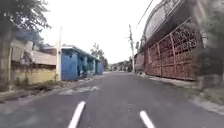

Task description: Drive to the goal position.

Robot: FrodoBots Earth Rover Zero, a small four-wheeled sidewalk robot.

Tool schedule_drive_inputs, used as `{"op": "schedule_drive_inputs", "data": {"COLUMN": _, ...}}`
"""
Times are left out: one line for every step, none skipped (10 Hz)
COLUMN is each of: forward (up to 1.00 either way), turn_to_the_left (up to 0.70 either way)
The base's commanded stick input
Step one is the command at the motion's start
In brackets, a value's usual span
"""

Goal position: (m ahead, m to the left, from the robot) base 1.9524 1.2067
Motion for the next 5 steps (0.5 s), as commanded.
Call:
{"op": "schedule_drive_inputs", "data": {"forward": 0.85, "turn_to_the_left": -0.34}}
{"op": "schedule_drive_inputs", "data": {"forward": 0.85, "turn_to_the_left": -0.34}}
{"op": "schedule_drive_inputs", "data": {"forward": 0.85, "turn_to_the_left": -0.34}}
{"op": "schedule_drive_inputs", "data": {"forward": 0.85, "turn_to_the_left": -0.34}}
{"op": "schedule_drive_inputs", "data": {"forward": 0.85, "turn_to_the_left": -0.34}}
